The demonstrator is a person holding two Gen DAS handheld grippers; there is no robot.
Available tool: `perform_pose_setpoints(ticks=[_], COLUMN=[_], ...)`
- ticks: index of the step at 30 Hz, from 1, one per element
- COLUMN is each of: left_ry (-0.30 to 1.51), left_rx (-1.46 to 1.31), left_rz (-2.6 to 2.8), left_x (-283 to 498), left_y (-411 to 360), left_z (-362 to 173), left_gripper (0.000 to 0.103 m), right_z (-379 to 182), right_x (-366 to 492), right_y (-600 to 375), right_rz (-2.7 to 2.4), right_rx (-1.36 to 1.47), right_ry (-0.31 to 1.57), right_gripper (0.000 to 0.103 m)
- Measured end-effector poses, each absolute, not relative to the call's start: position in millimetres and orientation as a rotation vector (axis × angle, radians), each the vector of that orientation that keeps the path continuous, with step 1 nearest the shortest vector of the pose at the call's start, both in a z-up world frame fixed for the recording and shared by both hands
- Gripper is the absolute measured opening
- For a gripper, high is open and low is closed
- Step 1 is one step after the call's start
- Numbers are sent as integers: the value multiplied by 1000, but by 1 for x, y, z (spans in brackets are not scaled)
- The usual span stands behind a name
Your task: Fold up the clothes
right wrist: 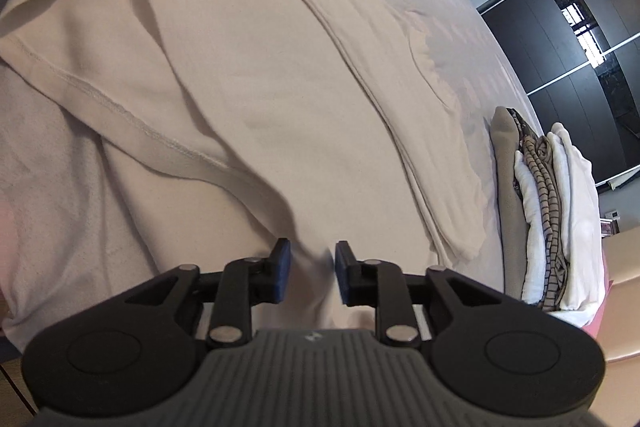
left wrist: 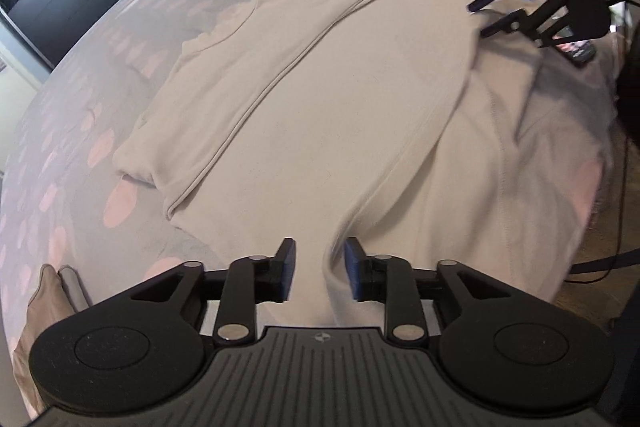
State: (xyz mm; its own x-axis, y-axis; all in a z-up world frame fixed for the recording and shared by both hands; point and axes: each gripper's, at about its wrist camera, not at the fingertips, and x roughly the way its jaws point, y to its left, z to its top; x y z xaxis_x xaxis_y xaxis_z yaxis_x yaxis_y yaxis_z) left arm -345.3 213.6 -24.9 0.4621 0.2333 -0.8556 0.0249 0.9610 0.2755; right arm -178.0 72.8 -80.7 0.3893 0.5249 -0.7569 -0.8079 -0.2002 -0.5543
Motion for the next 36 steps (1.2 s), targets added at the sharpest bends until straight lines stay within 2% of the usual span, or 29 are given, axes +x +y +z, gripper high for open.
perform_pose_setpoints(ticks=[2,3,7,13,15,16,17,20,24,25,26,27,28,30,33,35,36], left_ry=[1055,1049,1074,1187,1193,1193,1193,1174,1166,1166,1161,1155,1131,1124,1157,1172,1170], left_rx=[253,245,246,354,365,361,356,337,367,380,411,441,479,501,494,516,508], left_rz=[115,101,-21,-76,-37,-19,-2,20,-12,-23,-21,-19,-6,-6,-8,2,2], left_x=[-353,-357,-362,-365,-364,-363,-363,-363,-366,-366,-367,-368,-369,-369,-363,-360,-359], left_y=[210,208,192,152,153,156,158,163,157,154,150,146,141,139,139,139,140], left_z=[-16,-14,-17,-56,-64,-66,-68,-65,-63,-63,-65,-68,-70,-75,-86,-94,-94], left_gripper=[44,45,46,45,34,21,14,3,2,8,25,38,58,57,48,30,28], right_z=[-76,-75,-74,-68,-67,-67,-67,-67,-70,-70,-70,-70,-71,-71,-72,-73,-74], right_x=[-177,-177,-182,-187,-189,-190,-192,-193,-189,-188,-189,-189,-190,-192,-192,-191,-191], right_y=[68,67,61,53,48,45,42,34,31,31,31,31,31,33,34,35,34], right_rz=[1234,1234,1226,1222,1214,1208,1203,1194,1174,1171,1174,1179,1184,1192,1194,1190,1190], right_rx=[-1254,-1243,-1242,-1231,-1229,-1233,-1237,-1238,-1238,-1238,-1237,-1237,-1238,-1243,-1248,-1249,-1250], right_ry=[293,297,281,262,266,264,262,271,289,292,291,290,287,280,281,284,287], right_gripper=[31,32,32,33,33,33,34,35,35,35,36,36,36,36,36,36,36])
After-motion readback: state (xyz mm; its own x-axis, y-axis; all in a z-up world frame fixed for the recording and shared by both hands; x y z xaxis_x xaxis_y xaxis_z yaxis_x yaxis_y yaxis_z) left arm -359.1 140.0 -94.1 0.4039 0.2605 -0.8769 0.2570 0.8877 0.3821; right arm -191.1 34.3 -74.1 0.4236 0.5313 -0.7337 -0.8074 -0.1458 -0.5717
